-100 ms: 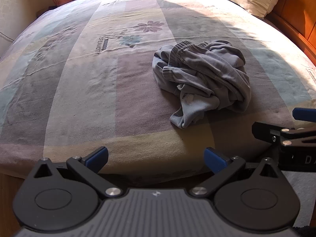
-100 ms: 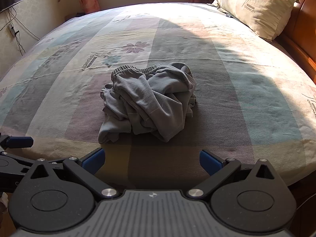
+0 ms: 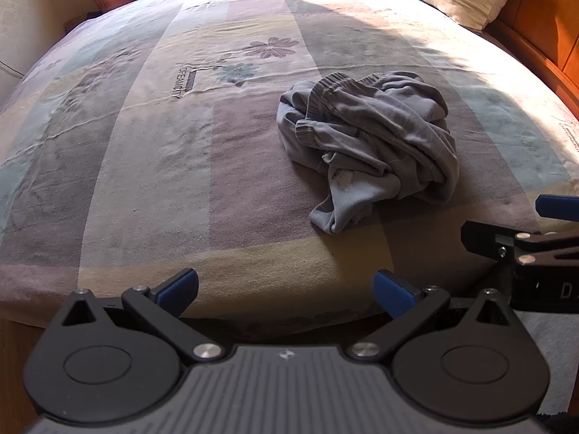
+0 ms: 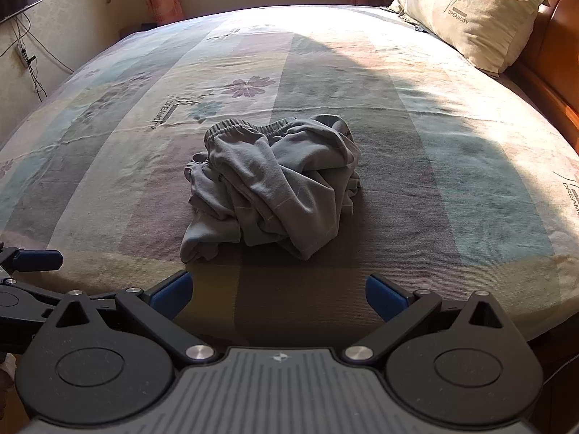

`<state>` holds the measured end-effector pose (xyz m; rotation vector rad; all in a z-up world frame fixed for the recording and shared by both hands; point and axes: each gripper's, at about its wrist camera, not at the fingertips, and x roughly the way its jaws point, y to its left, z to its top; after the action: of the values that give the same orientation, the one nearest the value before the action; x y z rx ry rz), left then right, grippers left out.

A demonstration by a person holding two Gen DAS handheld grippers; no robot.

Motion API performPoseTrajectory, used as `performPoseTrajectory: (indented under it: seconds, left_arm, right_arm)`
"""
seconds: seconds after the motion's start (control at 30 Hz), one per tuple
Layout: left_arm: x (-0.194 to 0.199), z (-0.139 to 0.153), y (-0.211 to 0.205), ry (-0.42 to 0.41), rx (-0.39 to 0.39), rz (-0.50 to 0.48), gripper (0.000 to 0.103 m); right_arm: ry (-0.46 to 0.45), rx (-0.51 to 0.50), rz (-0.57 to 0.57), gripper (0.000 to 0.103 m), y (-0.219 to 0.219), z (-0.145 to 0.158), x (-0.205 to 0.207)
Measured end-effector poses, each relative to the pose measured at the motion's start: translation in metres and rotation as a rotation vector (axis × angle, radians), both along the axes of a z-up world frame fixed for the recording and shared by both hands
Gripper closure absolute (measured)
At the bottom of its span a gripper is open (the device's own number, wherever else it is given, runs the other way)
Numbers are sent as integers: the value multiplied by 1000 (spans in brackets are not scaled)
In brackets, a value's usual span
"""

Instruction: Fold clothes

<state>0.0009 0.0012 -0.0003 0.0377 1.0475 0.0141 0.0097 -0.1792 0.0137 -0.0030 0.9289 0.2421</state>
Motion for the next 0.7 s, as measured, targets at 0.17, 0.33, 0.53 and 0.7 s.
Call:
performPoseTrajectory:
  seconds: [0.17, 0.33, 0.53, 0.7]
  left_arm:
    - [1, 0, 0, -3, 1, -2, 0]
    - [0, 0, -1, -4, 0, 4, 0]
    - [0, 1, 1, -11, -7, 14, 0]
    - [0, 0, 3, -12, -8, 15, 0]
  right_arm:
    - [-1, 9, 3, 0, 0, 2, -1]
    - [-4, 12, 7, 0, -1, 3, -3]
    - [-6, 11, 5, 0, -1, 1, -1]
    - [-8, 13, 2, 0, -2, 1, -1]
